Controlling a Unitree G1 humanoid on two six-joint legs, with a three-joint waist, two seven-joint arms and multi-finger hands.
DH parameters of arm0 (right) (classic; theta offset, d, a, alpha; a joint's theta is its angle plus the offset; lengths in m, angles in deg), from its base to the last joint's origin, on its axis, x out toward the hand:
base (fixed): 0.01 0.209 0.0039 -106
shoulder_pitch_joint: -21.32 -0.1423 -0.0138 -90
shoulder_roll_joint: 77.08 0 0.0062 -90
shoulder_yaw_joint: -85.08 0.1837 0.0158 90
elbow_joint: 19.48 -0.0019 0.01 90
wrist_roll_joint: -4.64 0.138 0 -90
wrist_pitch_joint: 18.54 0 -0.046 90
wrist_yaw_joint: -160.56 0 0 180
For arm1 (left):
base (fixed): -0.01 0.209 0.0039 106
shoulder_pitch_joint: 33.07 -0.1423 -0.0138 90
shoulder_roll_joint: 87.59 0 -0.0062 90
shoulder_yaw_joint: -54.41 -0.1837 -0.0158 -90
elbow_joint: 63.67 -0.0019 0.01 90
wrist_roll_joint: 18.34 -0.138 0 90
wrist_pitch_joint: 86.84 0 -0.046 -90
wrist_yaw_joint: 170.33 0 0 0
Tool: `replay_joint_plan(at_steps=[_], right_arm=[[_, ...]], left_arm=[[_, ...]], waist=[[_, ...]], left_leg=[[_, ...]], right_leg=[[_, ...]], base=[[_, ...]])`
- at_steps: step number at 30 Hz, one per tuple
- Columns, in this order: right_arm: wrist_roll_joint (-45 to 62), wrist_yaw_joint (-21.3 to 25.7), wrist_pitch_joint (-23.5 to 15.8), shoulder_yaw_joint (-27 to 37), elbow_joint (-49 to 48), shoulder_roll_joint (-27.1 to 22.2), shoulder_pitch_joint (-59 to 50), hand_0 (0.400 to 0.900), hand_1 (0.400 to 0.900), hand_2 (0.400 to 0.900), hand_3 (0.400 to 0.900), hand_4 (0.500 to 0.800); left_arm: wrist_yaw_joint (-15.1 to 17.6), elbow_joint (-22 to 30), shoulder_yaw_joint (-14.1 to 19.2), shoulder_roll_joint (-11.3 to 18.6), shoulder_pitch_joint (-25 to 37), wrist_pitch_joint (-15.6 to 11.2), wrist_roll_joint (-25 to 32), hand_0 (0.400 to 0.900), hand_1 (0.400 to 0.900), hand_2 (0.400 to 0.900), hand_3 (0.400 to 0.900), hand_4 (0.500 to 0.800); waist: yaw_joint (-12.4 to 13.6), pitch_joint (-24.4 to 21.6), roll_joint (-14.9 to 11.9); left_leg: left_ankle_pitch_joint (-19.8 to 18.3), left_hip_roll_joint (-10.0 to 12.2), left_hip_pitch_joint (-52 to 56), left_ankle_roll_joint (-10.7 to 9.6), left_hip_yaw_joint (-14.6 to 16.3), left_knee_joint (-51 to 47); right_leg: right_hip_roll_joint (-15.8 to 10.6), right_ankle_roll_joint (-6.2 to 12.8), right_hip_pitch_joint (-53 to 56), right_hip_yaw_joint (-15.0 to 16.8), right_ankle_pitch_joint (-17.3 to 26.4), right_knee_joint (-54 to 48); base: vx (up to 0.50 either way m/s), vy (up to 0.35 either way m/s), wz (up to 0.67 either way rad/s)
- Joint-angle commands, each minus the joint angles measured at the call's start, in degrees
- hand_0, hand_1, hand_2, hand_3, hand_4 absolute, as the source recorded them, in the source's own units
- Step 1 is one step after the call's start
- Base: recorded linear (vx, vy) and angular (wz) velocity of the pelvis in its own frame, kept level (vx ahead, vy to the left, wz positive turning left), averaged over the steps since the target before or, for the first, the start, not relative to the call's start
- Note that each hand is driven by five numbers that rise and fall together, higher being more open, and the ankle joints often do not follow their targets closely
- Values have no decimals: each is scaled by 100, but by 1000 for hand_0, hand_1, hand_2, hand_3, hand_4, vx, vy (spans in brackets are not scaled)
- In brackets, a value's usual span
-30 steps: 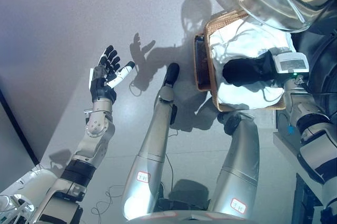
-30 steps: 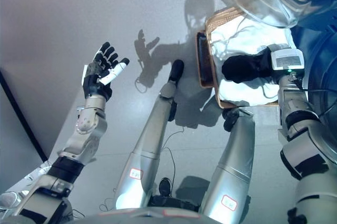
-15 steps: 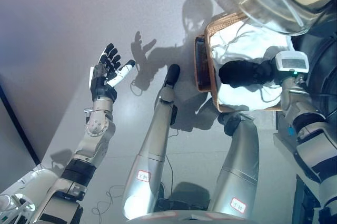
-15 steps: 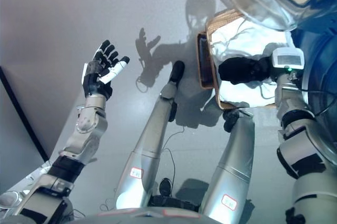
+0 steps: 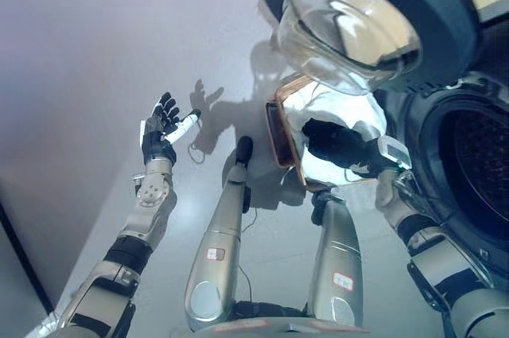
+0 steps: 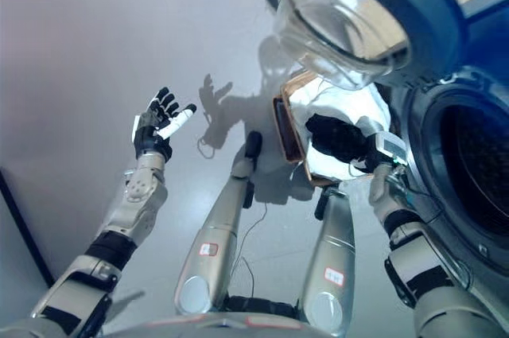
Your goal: Put the clothes in the basket into the washing machine.
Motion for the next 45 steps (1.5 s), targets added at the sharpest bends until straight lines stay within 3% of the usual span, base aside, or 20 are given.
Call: replay_joint_plan(at_steps=[1, 6, 12, 17, 25, 32, 40, 45], right_arm=[[711, 58, -265, 429, -177, -170, 153, 400, 400, 400, 400, 500], [2191, -88, -553, 1166, -140, 281, 335, 400, 400, 400, 400, 500], [4430, -394, -987, 2083, 100, 695, 289, 400, 400, 400, 400, 500], [5438, -503, -1108, 2586, 330, 620, 93, 400, 400, 400, 400, 500], [7187, -454, -1324, 3548, 625, 156, -385, 400, 400, 400, 400, 500], [8926, -285, -1877, 4733, 596, -331, -643, 400, 400, 400, 400, 500], [9087, -315, -2203, 5056, 151, -855, -560, 400, 400, 400, 400, 500], [9111, -192, -2542, 5232, -317, -1433, -722, 400, 400, 400, 400, 500]], left_arm=[[168, -76, 438, -125, 189, -414, -19, 900, 900, 900, 900, 800], [246, -94, 474, -162, 355, -422, -6, 900, 900, 900, 900, 800], [332, 223, 588, -316, 312, -460, 86, 900, 900, 900, 900, 800], [299, 460, 589, -370, 210, -468, 113, 900, 900, 900, 900, 800], [236, 774, 638, -356, 59, -492, 324, 900, 900, 900, 900, 800], [223, 778, 728, -401, -92, -451, 622, 900, 900, 900, 900, 800], [160, 749, 927, -327, -220, -506, 699, 900, 900, 900, 900, 800], [134, 783, 1088, -307, -431, -525, 786, 900, 900, 900, 900, 800]], waist=[[-122, -181, -14], [-217, -182, 33], [-345, -181, 171], [-381, -181, 253], [-412, -181, 468], [-514, -182, 622], [-647, -240, 559], [-701, -297, 519]], left_leg=[[319, 317, 47, -534, -338, -379], [334, 324, 234, -533, -272, -485], [138, 327, 138, -469, -33, -296], [97, 323, 26, -445, 113, -246], [36, 259, -170, -421, 314, -216], [-88, 253, -134, -398, 433, -180], [-13, 310, -116, -430, 485, -260], [-27, 419, -78, -489, 500, -361]], right_leg=[[-254, 196, 428, 24, 779, -633], [-284, 227, 650, 34, 898, -880], [-282, 263, 482, 351, 1059, -1105], [-322, 311, 361, 456, 1237, -1297], [-442, 369, 195, 599, 1419, -1514], [-500, 406, 193, 691, 1407, -1577], [-472, 402, 122, 766, 1467, -1589], [-393, 393, 57, 804, 1363, -1541]], base=[[30, -1, -7], [5, 9, -3], [-13, 78, -25], [-23, 82, -22], [-21, 61, -11], [-3, 33, -11], [12, -13, -7], [24, -40, -8]])
